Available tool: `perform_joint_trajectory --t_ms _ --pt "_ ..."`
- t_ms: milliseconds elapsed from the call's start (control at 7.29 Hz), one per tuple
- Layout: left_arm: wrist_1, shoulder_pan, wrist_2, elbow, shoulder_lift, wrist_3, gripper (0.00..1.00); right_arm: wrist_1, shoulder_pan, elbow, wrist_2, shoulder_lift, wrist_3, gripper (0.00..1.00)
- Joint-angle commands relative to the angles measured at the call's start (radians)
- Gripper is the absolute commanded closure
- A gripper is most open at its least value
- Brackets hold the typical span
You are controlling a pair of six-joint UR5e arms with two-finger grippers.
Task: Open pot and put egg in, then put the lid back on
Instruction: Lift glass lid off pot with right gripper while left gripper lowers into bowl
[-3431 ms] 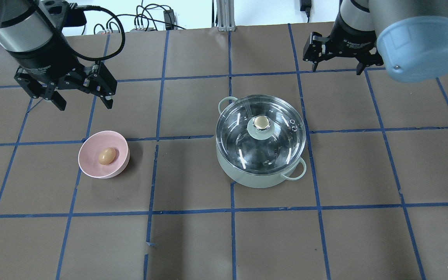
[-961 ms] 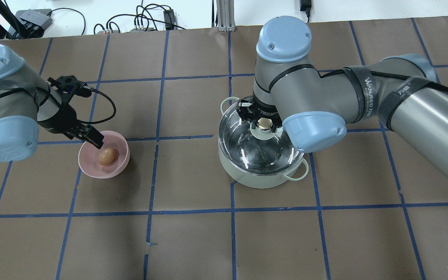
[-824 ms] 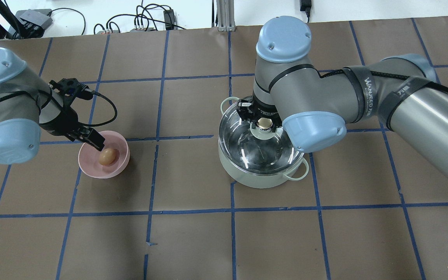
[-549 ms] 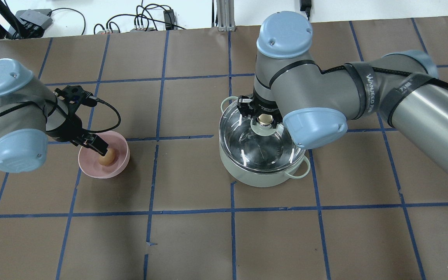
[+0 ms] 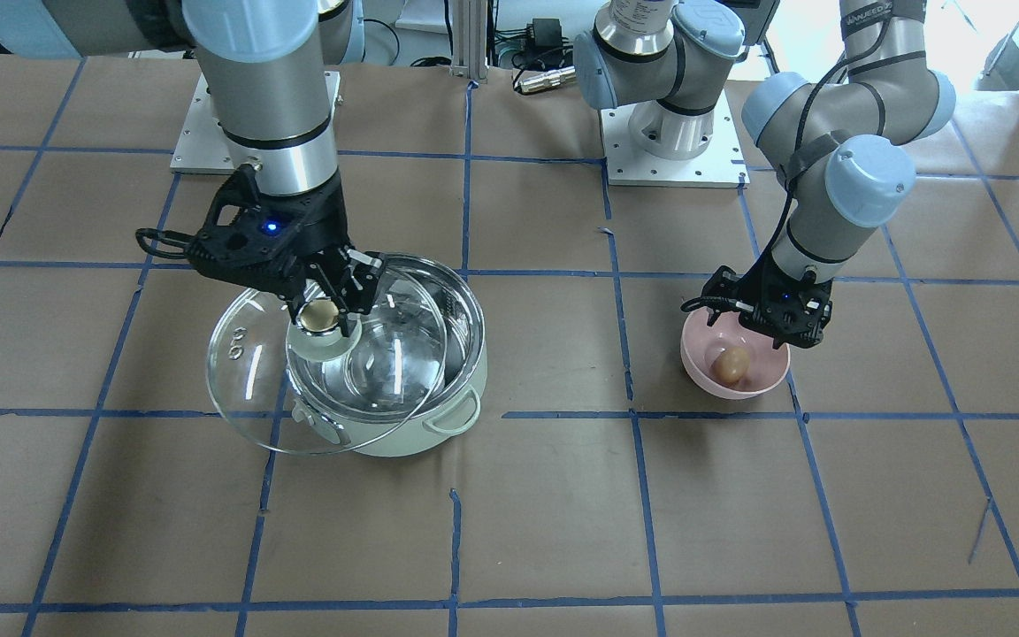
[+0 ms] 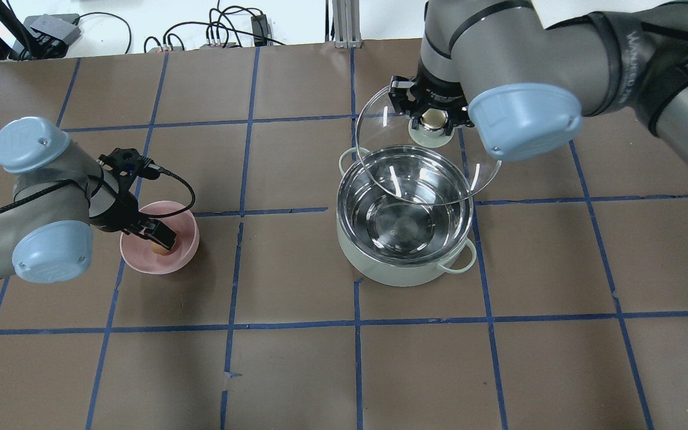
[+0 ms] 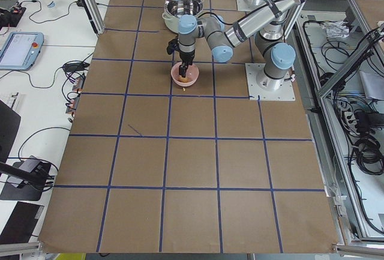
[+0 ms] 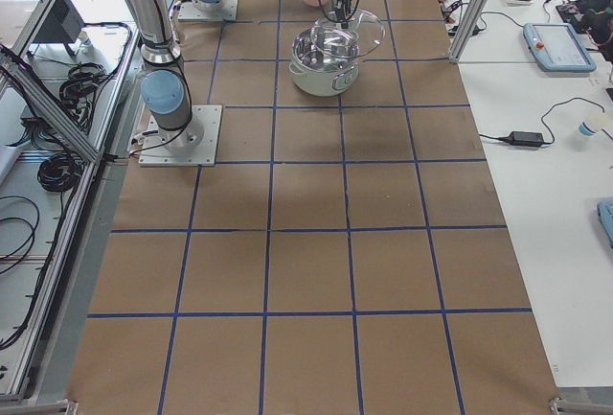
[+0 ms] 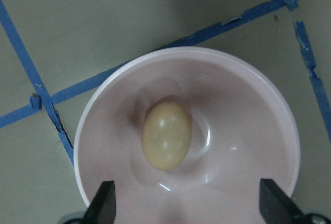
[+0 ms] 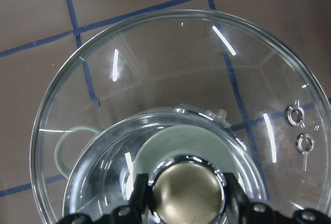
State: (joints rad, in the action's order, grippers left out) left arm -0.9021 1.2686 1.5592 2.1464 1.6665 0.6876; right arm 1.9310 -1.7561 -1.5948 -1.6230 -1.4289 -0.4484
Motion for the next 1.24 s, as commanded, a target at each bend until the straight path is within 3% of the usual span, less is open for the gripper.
perform_joint_trajectory --t_ms 0,686,1098 --pt "0.015 0.0 -0.022 0.007 0.01 0.001 0.03 -0.058 0.11 0.015 0.005 -0.036 0.12 0.73" --pt "0.101 -0.003 -0.021 0.03 0.055 0.007 0.03 -0.118 0.228 0.016 0.002 -0.079 0.281 0.73" --pt "0.183 -0.003 -0.019 0.07 0.058 0.0 0.03 -0.121 0.237 0.018 0.006 -0.081 0.287 0.72"
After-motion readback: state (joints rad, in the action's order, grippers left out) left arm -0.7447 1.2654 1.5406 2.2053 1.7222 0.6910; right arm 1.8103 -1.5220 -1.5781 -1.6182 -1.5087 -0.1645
